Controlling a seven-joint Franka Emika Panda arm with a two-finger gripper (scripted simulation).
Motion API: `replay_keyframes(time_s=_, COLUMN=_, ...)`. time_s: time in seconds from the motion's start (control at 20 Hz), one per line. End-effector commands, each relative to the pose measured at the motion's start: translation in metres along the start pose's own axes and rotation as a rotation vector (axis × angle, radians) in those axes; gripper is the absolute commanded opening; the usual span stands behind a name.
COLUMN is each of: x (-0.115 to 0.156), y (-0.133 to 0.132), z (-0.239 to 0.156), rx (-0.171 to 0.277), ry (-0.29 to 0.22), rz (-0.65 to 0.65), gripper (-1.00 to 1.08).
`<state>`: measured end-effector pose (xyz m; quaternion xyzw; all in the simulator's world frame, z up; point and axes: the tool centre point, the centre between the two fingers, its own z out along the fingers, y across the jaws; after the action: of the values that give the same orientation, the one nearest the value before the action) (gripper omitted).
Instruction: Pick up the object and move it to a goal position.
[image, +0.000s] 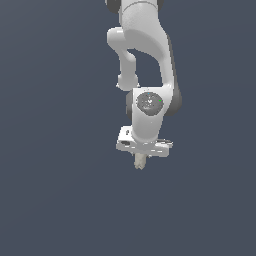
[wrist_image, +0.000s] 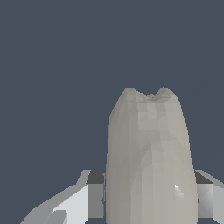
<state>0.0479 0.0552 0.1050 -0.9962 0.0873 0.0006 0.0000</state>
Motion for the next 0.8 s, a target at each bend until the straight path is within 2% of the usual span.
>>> replay_keyframes(time_s=0.0, x=-0.008, y=0.013, z=-0.019, rx=0.000, ry=0.001, rz=0.001, gripper=-1.00)
replay_keyframes(time_s=0.75, x=-0.058, y=0.093, z=-0.135, rx=0.002, ry=0.001, rz=0.001, gripper=-1.00)
